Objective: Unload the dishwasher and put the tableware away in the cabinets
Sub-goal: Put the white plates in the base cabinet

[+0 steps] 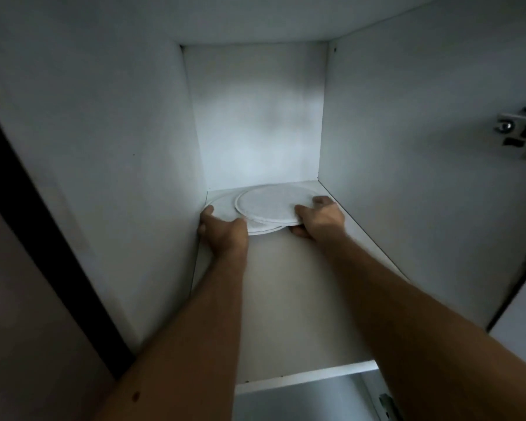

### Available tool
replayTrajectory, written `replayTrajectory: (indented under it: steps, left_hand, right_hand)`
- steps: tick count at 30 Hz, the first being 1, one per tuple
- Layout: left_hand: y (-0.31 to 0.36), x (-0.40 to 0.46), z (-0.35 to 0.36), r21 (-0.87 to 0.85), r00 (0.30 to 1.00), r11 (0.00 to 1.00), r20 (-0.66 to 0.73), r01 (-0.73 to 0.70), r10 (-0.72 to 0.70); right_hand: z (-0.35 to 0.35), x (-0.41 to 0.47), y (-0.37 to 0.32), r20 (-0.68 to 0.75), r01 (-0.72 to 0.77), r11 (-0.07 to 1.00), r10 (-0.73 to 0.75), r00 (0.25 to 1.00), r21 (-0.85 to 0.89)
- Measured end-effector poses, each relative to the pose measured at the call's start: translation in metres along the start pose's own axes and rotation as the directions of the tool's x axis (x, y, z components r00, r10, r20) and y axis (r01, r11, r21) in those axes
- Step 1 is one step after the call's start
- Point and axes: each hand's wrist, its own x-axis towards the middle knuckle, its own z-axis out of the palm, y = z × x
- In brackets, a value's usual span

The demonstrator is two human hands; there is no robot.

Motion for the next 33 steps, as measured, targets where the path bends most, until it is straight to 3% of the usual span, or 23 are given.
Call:
replayTrajectory:
  steps: [5,14,23,30,32,33]
  left_hand:
    - [0.001,-0.004,0.005,0.252,0.984,0.951,0.043,-0.179,0.174]
    - [0.007,-0.019,0.01,0.654,0.962,0.712,0.246,-0.257,0.12]
    - [0.005,-0.021,0.018,0.786,0.95,0.533,0.27,-0.313,0.16]
    - [0.0,-0.02,0.023,0.838,0.935,0.417,0.293,-0.352,0.201]
    - [0.0,-0.021,0.023,0.843,0.916,0.362,0.341,-0.397,0.21]
    - [-0.001,-0.021,0.024,0.846,0.908,0.335,0.362,-0.414,0.209]
  right_hand:
    - [0.005,0.002,0.008,-0.041,0.166,0.918,-0.193,0.98,-0.36]
    - [-0.016,0.017,0.015,-0.095,0.223,0.814,-0.32,0.942,-0.536]
    - [-0.011,0.007,0.014,-0.144,0.186,0.732,-0.363,0.921,-0.655]
    - [-0.007,0.003,0.011,-0.055,0.161,0.504,-0.387,0.921,-0.848]
    - [-0.006,-0.001,0.011,0.044,0.266,0.37,-0.511,0.858,-0.89]
    - [-0.005,-0.002,0.011,0.148,0.379,0.28,-0.599,0.787,-0.882]
